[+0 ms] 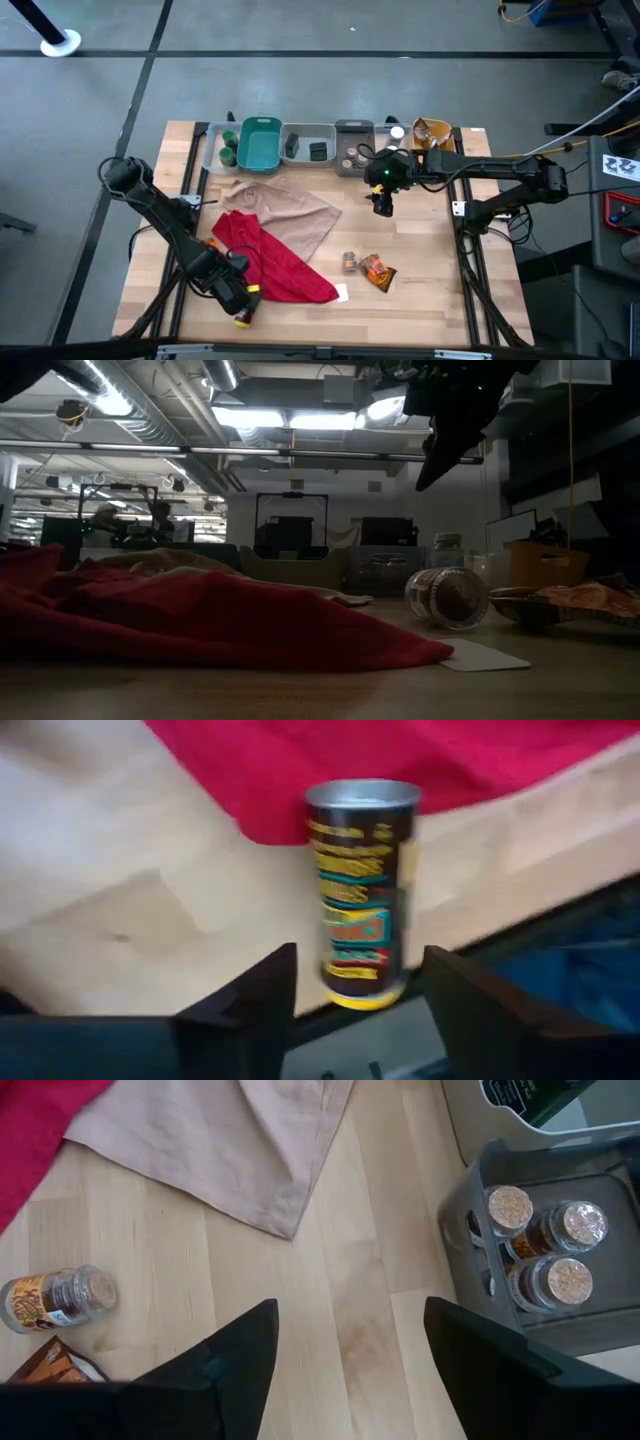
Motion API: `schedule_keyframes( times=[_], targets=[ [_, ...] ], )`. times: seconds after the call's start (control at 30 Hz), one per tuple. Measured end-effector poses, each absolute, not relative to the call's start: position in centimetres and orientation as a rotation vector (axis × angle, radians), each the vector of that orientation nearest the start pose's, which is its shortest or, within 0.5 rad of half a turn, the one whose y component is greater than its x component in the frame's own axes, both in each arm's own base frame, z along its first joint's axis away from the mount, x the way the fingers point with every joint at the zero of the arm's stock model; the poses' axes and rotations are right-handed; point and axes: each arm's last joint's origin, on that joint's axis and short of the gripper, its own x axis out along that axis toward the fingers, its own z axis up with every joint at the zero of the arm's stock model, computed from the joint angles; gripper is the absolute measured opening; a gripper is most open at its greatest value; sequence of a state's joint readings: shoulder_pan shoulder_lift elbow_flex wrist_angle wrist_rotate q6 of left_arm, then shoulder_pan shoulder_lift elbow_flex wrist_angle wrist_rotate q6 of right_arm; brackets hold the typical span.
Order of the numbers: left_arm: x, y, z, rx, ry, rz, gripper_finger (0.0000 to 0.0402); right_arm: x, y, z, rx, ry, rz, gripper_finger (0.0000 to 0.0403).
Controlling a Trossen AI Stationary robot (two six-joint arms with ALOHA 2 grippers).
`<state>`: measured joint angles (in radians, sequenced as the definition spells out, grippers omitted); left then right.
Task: Sort spices by type
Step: Put the yellow seasoning bottle into the green bin
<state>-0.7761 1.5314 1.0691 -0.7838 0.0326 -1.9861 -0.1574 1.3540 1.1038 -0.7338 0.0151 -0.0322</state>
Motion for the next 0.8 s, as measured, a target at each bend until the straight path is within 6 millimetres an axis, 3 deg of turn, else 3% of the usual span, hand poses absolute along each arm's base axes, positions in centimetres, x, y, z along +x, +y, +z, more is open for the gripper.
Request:
schedule_keyframes(
  times=[0.23,0.8],
  targets=[
    [21.1,-22.2,21.4,-1.26,1.298,0.542,0.0241,26.6,-4.3,27.8,0.041,0.986,-0.142,0.0252],
    [22.1,-24.9,15.6,-1.24,1.363,0.661,0.0246,26.6,-4.3,27.8,0.038,0.986,-0.141,0.0252]
  ],
)
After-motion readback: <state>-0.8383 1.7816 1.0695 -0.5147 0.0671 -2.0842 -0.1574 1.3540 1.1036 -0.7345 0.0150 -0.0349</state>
